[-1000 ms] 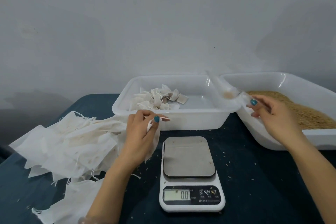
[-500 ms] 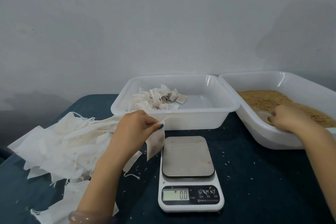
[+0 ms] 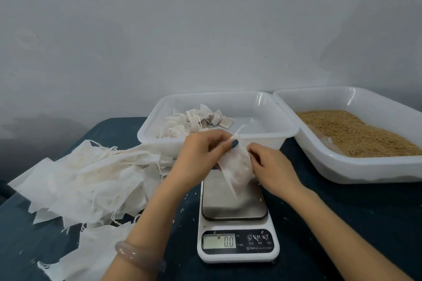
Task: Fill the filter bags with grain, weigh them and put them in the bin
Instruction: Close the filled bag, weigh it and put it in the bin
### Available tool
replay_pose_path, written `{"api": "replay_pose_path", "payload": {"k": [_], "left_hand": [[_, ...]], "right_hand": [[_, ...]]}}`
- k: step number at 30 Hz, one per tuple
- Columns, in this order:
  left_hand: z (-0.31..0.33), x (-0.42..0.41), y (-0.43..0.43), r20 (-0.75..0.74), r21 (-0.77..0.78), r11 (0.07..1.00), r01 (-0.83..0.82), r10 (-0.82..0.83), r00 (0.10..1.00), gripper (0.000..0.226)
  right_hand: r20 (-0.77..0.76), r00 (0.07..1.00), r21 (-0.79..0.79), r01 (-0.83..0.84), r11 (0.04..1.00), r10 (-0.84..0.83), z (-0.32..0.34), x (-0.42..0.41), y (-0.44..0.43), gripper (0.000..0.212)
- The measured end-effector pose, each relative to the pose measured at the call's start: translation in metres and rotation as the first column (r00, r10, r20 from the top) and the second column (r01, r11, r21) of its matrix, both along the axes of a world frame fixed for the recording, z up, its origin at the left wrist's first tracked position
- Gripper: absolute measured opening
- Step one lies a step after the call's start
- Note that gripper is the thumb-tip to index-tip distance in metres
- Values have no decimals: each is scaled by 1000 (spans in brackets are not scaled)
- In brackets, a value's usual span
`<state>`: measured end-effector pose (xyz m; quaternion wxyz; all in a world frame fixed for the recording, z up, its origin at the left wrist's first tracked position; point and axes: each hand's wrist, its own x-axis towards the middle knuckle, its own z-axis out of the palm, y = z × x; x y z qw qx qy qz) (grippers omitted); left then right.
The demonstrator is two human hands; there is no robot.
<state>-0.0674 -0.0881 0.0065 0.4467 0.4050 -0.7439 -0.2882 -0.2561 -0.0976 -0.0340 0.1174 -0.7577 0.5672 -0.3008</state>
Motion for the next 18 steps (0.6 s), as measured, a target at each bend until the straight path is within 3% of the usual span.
{"api": "replay_pose_path", "payload": {"k": [4,7,12,18], "left_hand": [[-36,5,-8,102,154,988,-17,1,995,15],[-53,13,-11,240,49,990,-129,114,964,15],[-54,21,-11,175,24,981,-195,187,967,10],[-60,29,-15,190,-1,958,-287,282,940,16]], "right_hand": [[164,986,106,10,994,-27,-26,-13,-6,25],[229,972,83,34,996,-52,-33,-17,-6,25],[319,942,18,107,994,-107,-36,-18,-9,26],[264,956,13,127,992,-126,-39,-18,-7,28]]}}
